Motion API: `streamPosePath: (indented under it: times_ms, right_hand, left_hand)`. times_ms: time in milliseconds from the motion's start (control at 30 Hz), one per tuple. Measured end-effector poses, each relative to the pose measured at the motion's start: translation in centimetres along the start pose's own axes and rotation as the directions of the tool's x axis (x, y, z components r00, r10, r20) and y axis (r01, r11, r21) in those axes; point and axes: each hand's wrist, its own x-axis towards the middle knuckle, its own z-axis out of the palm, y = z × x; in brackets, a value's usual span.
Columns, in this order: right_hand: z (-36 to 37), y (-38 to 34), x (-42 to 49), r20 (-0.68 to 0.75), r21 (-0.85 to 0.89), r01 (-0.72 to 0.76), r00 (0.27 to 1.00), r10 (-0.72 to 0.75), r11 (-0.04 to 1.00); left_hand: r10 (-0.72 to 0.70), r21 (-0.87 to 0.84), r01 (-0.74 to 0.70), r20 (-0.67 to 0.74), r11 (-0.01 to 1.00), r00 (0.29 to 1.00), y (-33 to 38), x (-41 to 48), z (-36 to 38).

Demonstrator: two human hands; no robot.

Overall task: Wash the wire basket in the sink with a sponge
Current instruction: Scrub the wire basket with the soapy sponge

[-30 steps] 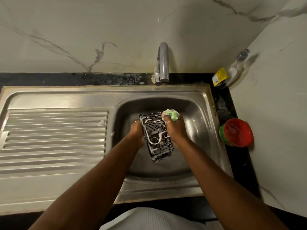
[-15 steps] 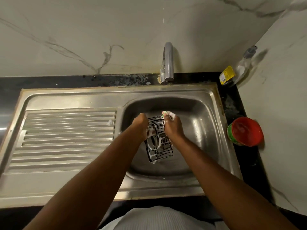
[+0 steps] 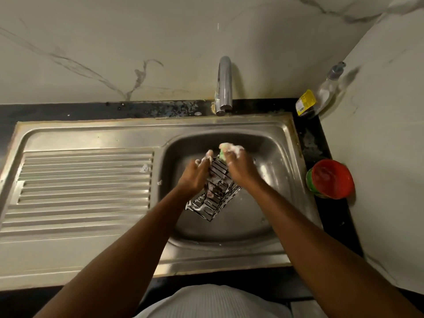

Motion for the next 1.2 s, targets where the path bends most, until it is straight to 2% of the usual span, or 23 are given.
streamPosePath:
  times_ms: [67,100,233,267,300,400,467,533,633,667,733,833,933,1000,1033,1067,1133,1200]
  right_hand:
    - [2.5,0.2,-1.4,-0.021,-0.232,0.117,0.992,-0.125,0.966]
    - [3.4,0.3,-2.2,-0.025,-0.295,0.176,0.981,-0.192,0.939]
    - [3.5,2.0,-2.9,0.148,-0.374,0.433,0.901,-0.408,0.82]
    - [3.0,3.0,-2.5,0.162,-0.382,0.452,0.891,-0.423,0.806]
    - [2.3,3.7,-1.9,0.148,-0.377,0.427,0.904,-0.402,0.822]
    - [-0.4,6.5,0.8,0.002,-0.446,0.193,0.977,-0.215,0.874]
    - [-2.4,8.6,2.3,-0.07,-0.583,0.034,0.993,-0.092,0.812]
    - [-3.1,9.4,3.0,-0.111,-0.627,-0.043,0.993,-0.034,0.777]
    - [-1.7,7.5,2.7,-0.153,-0.559,-0.092,0.988,0.007,0.824]
    - [-0.7,6.3,2.1,-0.131,-0.574,-0.058,0.991,-0.021,0.817]
    - [1.6,3.8,0.3,-0.037,-0.621,0.126,0.981,-0.189,0.774]
    - [5.0,0.0,-3.6,0.047,-0.537,0.379,0.905,-0.422,0.754]
    - [5.3,-0.7,-4.9,0.071,-0.402,0.528,0.833,-0.549,0.748]
    - [4.1,1.6,-3.7,0.117,-0.482,0.579,0.787,-0.606,0.658]
    - [3.2,3.2,-2.7,0.109,-0.549,0.54,0.803,-0.586,0.638]
    - [1.9,4.7,-1.4,0.077,-0.607,0.444,0.859,-0.506,0.66]
    - [-1.3,7.2,0.6,-0.062,-0.715,0.155,0.957,-0.283,0.682]
    - [-4.3,9.4,1.9,-0.186,-0.781,-0.105,0.98,-0.068,0.616]
  left_hand:
    - [0.03,0.001,-0.03,0.011,1.0,0.999,-2.0,0.3,0.0]
    - [0.008,0.002,-0.008,0.017,1.0,1.0,-3.2,0.6,-0.2]
    - [-0.044,0.046,0.044,0.006,0.998,0.999,-4.3,0.0,-1.2]
    - [-0.043,0.043,0.042,0.011,0.998,0.999,-4.1,-0.3,-1.3]
    - [-0.031,0.052,0.031,0.015,0.998,0.999,-4.0,-0.6,-1.5]
    - [-0.055,0.115,0.055,-0.001,0.992,0.998,-4.4,-0.9,-1.9]
    - [-0.072,0.174,0.072,-0.007,0.982,0.997,-4.4,-1.4,-1.9]
    - [-0.068,0.247,0.067,-0.003,0.967,0.998,-4.4,-1.1,-1.8]
    - [-0.057,0.283,0.07,-0.052,0.956,0.997,-3.6,-0.6,-1.5]
    - [-0.041,0.289,0.057,-0.06,0.956,0.997,-3.3,-0.5,-1.4]
    - [-0.029,0.318,0.049,-0.067,0.947,0.997,-2.9,-0.3,-1.4]
    - [0.0,0.288,0.011,-0.037,0.958,0.999,-3.0,-0.2,-1.7]
    - [-0.038,0.204,0.049,-0.062,0.978,0.997,-3.7,-0.6,-2.1]
    - [-0.077,0.175,0.091,-0.087,0.98,0.993,-3.6,-1.4,-2.2]
    - [-0.077,0.175,0.089,-0.077,0.98,0.994,-3.6,-1.7,-2.2]
    - [-0.069,0.178,0.078,-0.058,0.981,0.996,-3.6,-1.9,-2.2]
    - [-0.071,0.212,0.077,-0.032,0.974,0.997,-3.7,-2.0,-2.4]
    - [-0.063,0.27,0.065,-0.012,0.961,0.998,-4.2,-1.8,-2.7]
